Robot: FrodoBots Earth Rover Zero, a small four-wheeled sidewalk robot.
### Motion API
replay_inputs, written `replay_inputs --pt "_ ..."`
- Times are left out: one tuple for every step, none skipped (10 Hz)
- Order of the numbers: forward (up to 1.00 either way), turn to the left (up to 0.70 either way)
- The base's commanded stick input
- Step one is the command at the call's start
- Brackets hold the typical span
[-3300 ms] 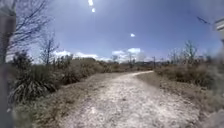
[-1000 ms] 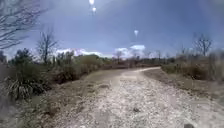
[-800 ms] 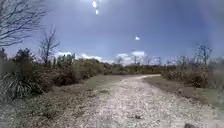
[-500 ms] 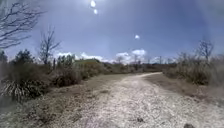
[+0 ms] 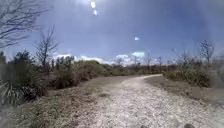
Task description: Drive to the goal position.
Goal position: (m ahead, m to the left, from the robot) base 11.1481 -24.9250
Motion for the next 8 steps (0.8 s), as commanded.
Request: replay_inputs --pt "0.5 0.0" --pt "0.59 0.0" --pt "0.7 0.0" --pt "0.7 0.0" --pt "0.7 0.0" --pt "0.7 0.0" --pt "0.7 0.0" --pt "0.7 0.0"
